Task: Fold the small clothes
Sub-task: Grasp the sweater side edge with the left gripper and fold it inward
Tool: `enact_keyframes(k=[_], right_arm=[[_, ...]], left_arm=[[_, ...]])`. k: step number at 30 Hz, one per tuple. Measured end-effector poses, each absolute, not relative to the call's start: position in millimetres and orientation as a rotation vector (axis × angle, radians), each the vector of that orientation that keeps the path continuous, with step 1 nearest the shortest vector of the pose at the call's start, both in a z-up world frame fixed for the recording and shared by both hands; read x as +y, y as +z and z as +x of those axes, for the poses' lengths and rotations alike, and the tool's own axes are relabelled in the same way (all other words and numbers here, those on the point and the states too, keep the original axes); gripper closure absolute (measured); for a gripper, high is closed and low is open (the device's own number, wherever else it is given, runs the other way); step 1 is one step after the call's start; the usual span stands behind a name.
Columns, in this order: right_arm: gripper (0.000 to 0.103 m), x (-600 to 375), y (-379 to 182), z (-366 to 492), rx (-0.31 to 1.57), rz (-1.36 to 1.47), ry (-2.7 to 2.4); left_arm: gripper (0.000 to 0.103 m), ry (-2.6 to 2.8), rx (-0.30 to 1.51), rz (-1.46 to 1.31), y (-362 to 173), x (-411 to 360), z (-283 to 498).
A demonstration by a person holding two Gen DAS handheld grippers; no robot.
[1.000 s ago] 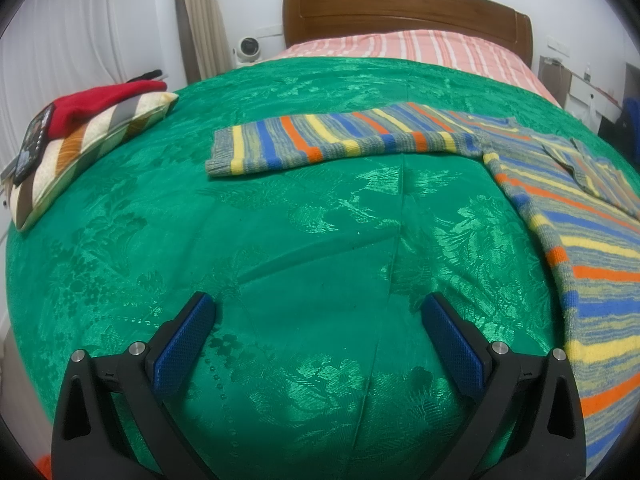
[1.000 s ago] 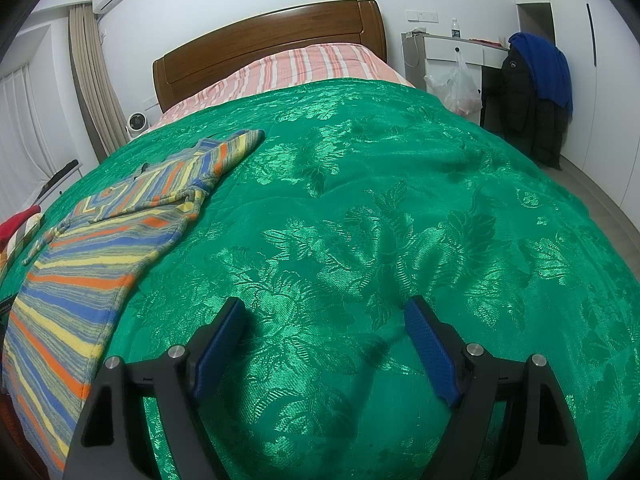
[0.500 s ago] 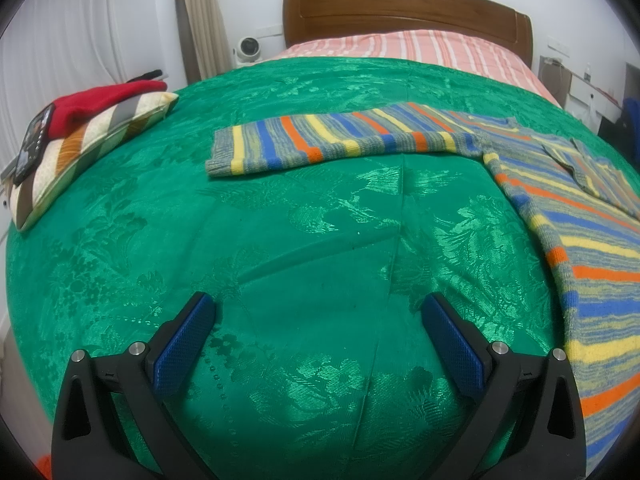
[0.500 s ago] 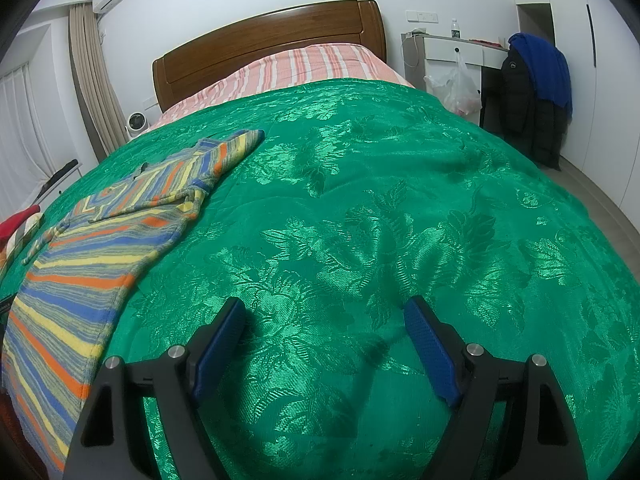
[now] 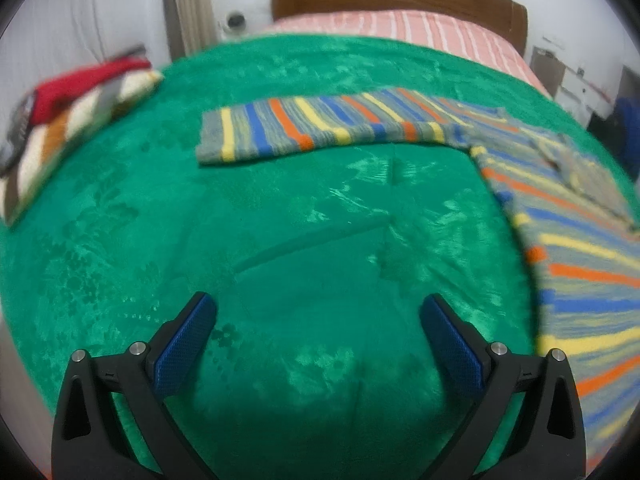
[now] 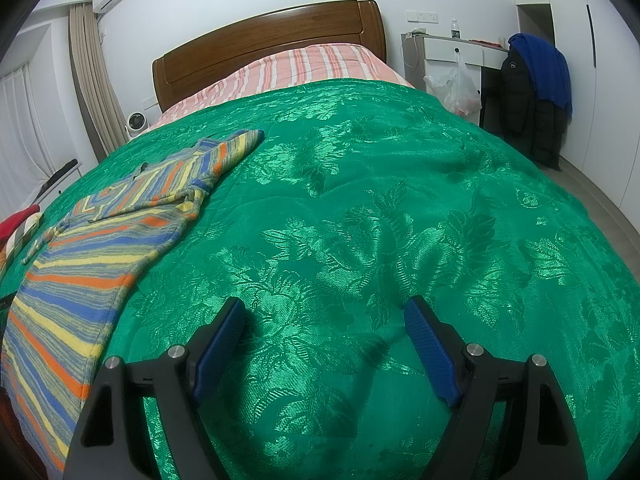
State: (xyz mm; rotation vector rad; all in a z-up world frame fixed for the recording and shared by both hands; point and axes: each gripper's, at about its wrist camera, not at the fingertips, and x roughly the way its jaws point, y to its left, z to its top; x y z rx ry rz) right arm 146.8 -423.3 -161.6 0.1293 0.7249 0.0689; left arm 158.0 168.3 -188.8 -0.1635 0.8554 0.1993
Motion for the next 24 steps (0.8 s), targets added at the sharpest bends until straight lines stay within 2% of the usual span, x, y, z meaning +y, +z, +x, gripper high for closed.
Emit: enact_keyframes(k=[7, 11, 12, 13, 14, 16, 17, 18, 19, 21, 24], right_arm=[[0.021, -425.8, -162.5, 145.9, 0.718, 0.138, 0.076], [0.021, -428.6, -162.6, 145.5, 0.714, 0.145, 0.083], [0.021, -429.3, -162.6, 145.7, 0.714, 0.144, 0.082], [0.021, -429.2, -162.7, 145.7, 0.715, 0.143, 0.081], [0.021, -429.0, -162.8, 145.7, 0.715, 0.143, 0.081], [0.021, -430.8, -163.0, 145.9, 0.715, 0.142, 0.081], [0.021, -429.5, -162.9, 145.8, 0.715, 0.143, 0.081], [0.02, -430.7, -162.9, 145.9, 0.715, 0.143, 0.081], [0.02, -430.1, -162.9, 145.8, 0.715, 0.143, 0.081], [0.02, -430.4, -162.9, 146.0, 0.715, 0.142, 0.081], [0.02, -429.6, -162.9, 145.9, 0.715, 0.143, 0.081]], left_arm=[[0.001, 0.21, 0.796, -0.515, -140.9, 252.7, 187.6], [0.002, 0.33, 0.828, -0.515, -141.3, 297.1, 238.3], [0.006, 0.332, 0.871, -0.507, -147.7, 300.7, 252.3], [0.01, 0.33, 0.936, -0.502, -158.5, 302.8, 269.0], [0.02, 0.329, 0.974, -0.499, -167.5, 300.6, 278.0], [0.025, 0.357, 1.024, -0.467, -181.5, 298.6, 293.9], [0.039, 0.375, 1.006, -0.441, -180.9, 294.4, 295.6], [0.084, 0.381, 0.993, -0.414, -179.4, 290.6, 299.0], [0.1, 0.367, 0.998, -0.413, -177.5, 287.8, 302.6], [0.101, 0.355, 0.96, -0.414, -162.1, 279.6, 305.1], [0.101, 0.275, 0.866, -0.297, -109.5, 239.0, 314.0]])
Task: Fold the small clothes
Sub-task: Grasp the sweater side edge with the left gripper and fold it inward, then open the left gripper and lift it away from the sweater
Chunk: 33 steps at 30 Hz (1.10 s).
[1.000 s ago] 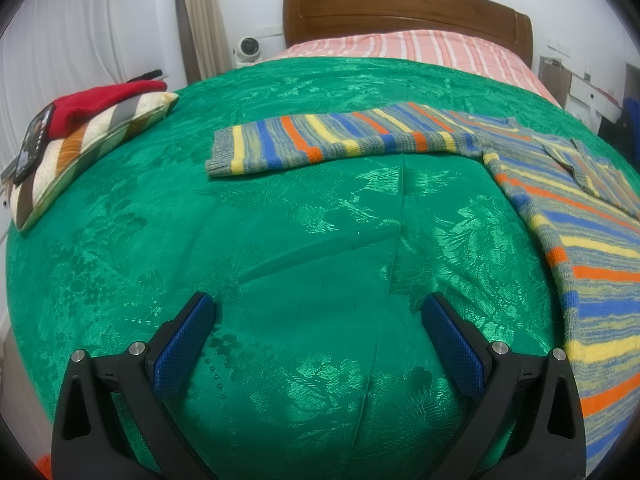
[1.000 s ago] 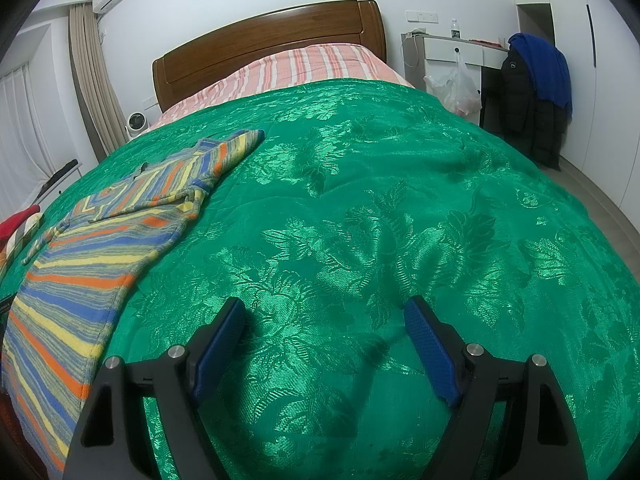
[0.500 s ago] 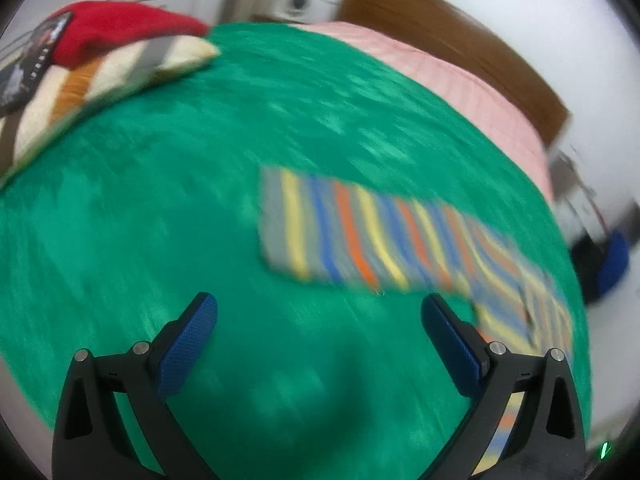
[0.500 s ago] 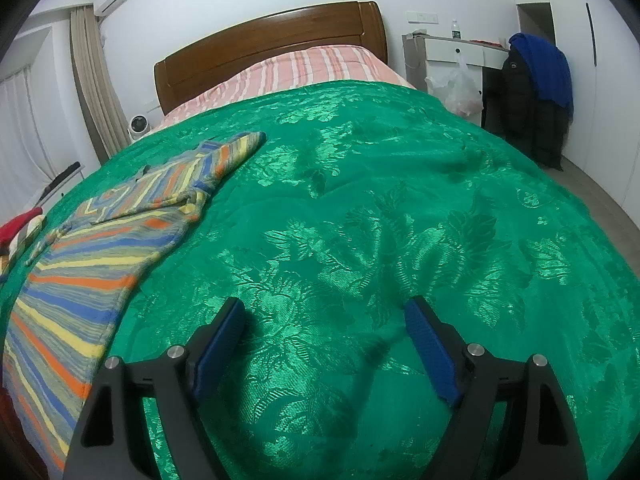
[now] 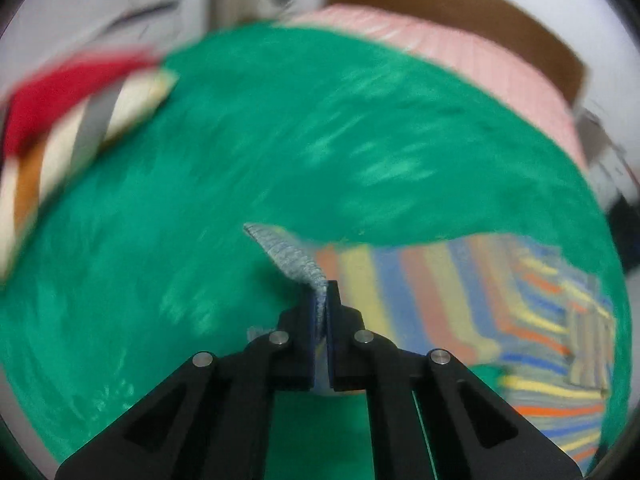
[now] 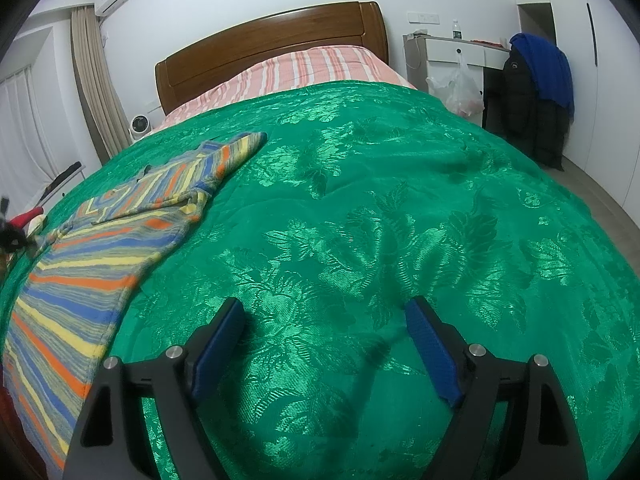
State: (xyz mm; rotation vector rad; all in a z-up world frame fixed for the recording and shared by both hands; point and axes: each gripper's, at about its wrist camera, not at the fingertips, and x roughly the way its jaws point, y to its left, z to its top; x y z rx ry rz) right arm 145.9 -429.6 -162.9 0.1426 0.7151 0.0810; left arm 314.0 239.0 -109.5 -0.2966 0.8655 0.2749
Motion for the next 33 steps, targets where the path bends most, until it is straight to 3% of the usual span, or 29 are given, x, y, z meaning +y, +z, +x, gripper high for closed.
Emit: enact_keyframes(k=[6, 10, 11, 13, 14, 18, 25, 29, 30, 31, 32, 33], right_arm=[[0.02, -430.3, -163.4, 146.2, 0.715, 0.143, 0.083], [0.019, -432.5, -163.7, 146.7, 0.717, 0.141, 0.084], [0.019, -432.6, -163.6, 146.6, 0.716, 0.142, 0.084], [0.019, -433.1, -163.6, 146.8, 0.717, 0.141, 0.084], [0.019, -432.0, -163.4, 146.7, 0.716, 0.142, 0.084], [0.019, -432.1, -163.3, 146.6, 0.716, 0.142, 0.084], [0.018, -434.5, -163.8, 147.8, 0.717, 0.142, 0.091], [0.018, -433.6, -163.7, 147.5, 0.717, 0.142, 0.09], [0.018, -434.3, -163.8, 147.7, 0.717, 0.141, 0.089], [0.018, -434.3, -163.8, 147.7, 0.717, 0.141, 0.089], [0.018, -433.5, -163.6, 147.5, 0.717, 0.142, 0.09], [0.018, -433.4, -163.7, 147.6, 0.718, 0.141, 0.089]], left_arm=[[0.101, -0.045, 0.698, -0.079, -9.3, 94.7, 334.2], [0.099, -0.217, 0.687, 0.015, -11.5, -6.7, 345.2], [0.095, -0.246, 0.714, 0.029, -21.5, -24.5, 348.3], [0.066, -0.301, 0.828, 0.047, -54.0, -55.7, 358.1], [0.041, -0.308, 0.885, 0.048, -70.7, -61.9, 363.4], [0.034, -0.322, 0.895, -0.079, -89.5, -28.5, 357.4], [0.038, -0.086, 0.948, -0.346, -108.8, 104.5, 364.6], [0.041, -0.17, 1.038, -0.363, -146.3, 107.4, 357.0], [0.045, -0.203, 1.045, -0.371, -152.0, 103.6, 354.2], [0.062, -0.243, 1.045, -0.355, -161.5, 96.4, 349.5], [0.093, -0.209, 1.061, -0.275, -171.5, 90.3, 346.7], [0.095, -0.163, 1.081, -0.229, -177.7, 89.4, 346.1]])
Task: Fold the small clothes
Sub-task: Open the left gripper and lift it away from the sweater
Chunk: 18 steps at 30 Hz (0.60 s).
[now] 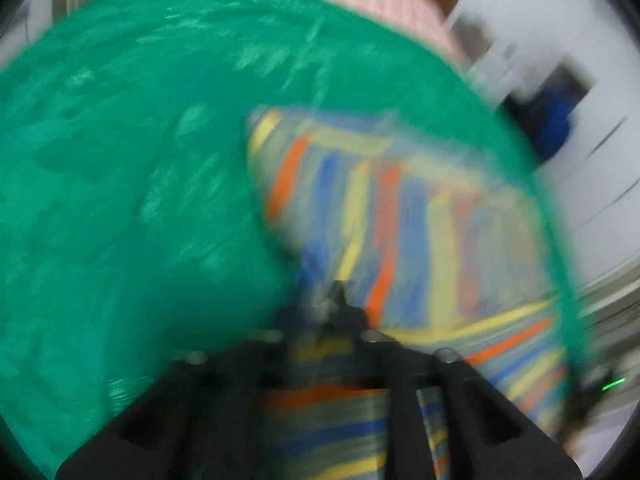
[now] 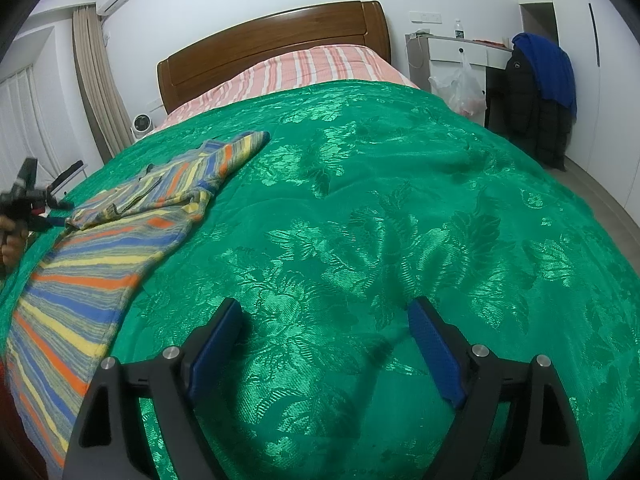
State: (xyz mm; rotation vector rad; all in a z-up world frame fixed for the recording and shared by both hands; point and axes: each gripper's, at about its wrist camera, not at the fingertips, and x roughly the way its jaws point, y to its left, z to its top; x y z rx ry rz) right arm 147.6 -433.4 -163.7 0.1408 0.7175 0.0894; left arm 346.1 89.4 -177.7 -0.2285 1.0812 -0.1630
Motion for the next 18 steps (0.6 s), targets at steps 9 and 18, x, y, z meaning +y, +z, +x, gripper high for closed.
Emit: enact_keyframes(k=[9, 18], right_arm=[[0.018, -433.2, -163.9, 148.5, 0.719, 0.135, 0.087], [0.018, -433.8, -163.9, 148.7, 0.719, 0.135, 0.087]], left_arm=[[0.037, -0.104, 0.965, -0.345, -159.8, 116.3, 320.1], [0.056, 0.094, 1.022, -0.223, -174.1, 122.8, 306.0]])
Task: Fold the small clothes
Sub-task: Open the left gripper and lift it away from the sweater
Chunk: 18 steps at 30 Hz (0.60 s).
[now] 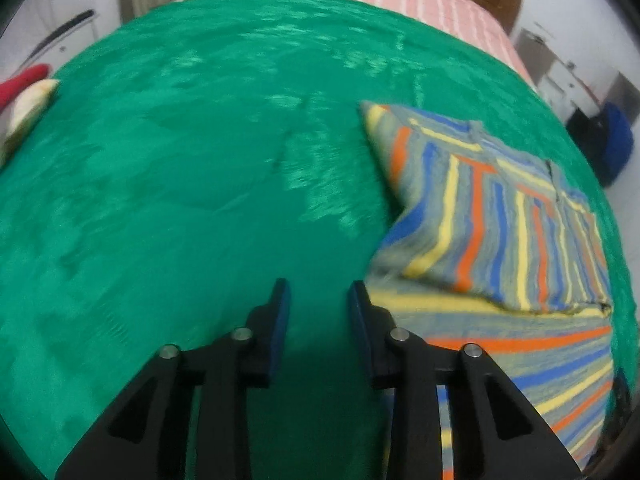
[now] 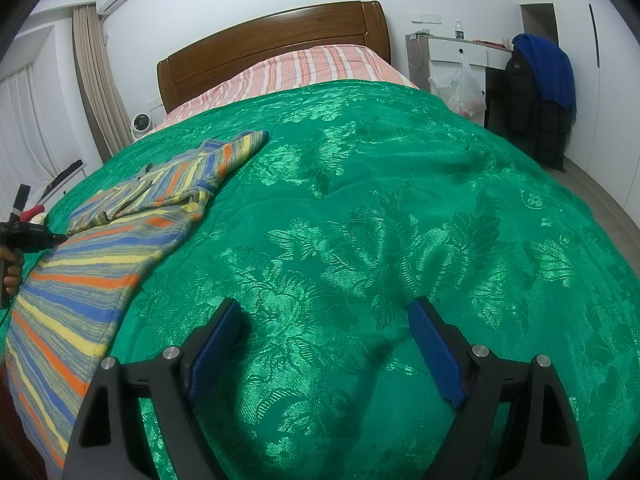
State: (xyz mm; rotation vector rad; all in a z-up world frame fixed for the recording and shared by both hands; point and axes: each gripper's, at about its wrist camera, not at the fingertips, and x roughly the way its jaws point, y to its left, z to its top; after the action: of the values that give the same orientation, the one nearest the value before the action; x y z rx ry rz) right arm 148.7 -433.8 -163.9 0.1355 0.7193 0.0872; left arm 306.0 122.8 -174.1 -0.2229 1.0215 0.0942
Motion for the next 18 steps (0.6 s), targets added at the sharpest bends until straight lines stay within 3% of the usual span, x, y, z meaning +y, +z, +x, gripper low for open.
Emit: enact_keyframes(k=[3, 6, 15, 18], right_arm=[[0.018, -434.2, -164.0, 148.8, 0.72, 0.135, 0.087], [0.018, -433.7, -163.9, 148.7, 0.72, 0.134, 0.085], [0.018, -430.1, -164.0, 148.5, 0.721, 0.109, 0.067], [0.018, -428.5, -163.8, 148.5, 0.722, 0.099, 0.058]], left_arm=[[0.027, 0.084, 0.971, -0.215, -161.6, 128.3, 275.5], [0.016, 0.101, 0.924, -0.163, -153.9, 135.6, 239.3], [0.0, 0.207, 0.859, -0.044, -197.5, 172.5, 187.2], [0.0, 0.195, 0.786, -0.069, -203.1, 175.0, 179.0]])
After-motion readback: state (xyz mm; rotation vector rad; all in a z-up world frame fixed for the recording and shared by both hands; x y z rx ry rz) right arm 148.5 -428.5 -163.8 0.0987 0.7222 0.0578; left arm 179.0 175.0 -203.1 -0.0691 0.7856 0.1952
